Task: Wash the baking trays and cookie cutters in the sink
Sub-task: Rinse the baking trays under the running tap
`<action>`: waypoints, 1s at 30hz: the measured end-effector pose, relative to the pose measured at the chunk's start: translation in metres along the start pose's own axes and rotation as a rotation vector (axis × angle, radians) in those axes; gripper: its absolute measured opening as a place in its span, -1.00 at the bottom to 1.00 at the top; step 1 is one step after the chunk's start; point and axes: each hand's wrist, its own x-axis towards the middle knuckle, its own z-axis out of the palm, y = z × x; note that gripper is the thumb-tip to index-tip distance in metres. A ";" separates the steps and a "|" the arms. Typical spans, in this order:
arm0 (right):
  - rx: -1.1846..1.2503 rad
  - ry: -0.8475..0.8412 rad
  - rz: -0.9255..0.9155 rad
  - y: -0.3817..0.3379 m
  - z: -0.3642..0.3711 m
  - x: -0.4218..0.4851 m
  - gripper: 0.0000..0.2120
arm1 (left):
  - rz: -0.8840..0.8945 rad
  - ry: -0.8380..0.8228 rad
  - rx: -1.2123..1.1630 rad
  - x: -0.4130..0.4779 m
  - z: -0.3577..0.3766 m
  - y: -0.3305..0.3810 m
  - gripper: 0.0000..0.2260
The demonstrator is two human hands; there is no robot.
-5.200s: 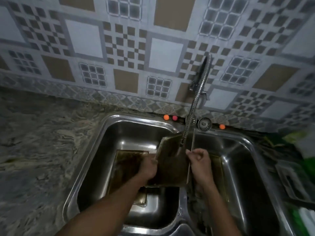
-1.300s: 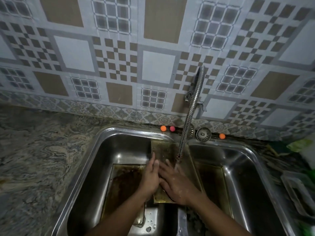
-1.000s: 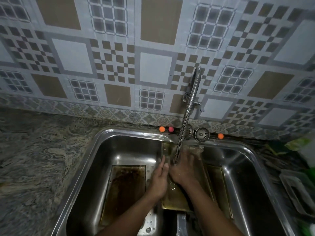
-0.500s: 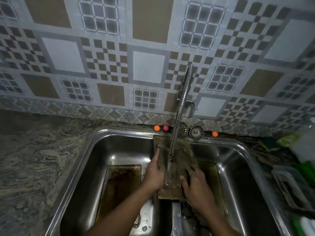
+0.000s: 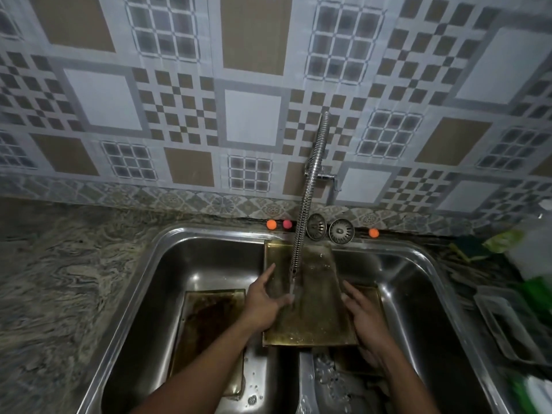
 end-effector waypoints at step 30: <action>-0.181 -0.142 -0.127 0.017 0.086 0.001 -0.73 | 0.000 -0.079 -0.267 -0.038 -0.045 0.048 -0.41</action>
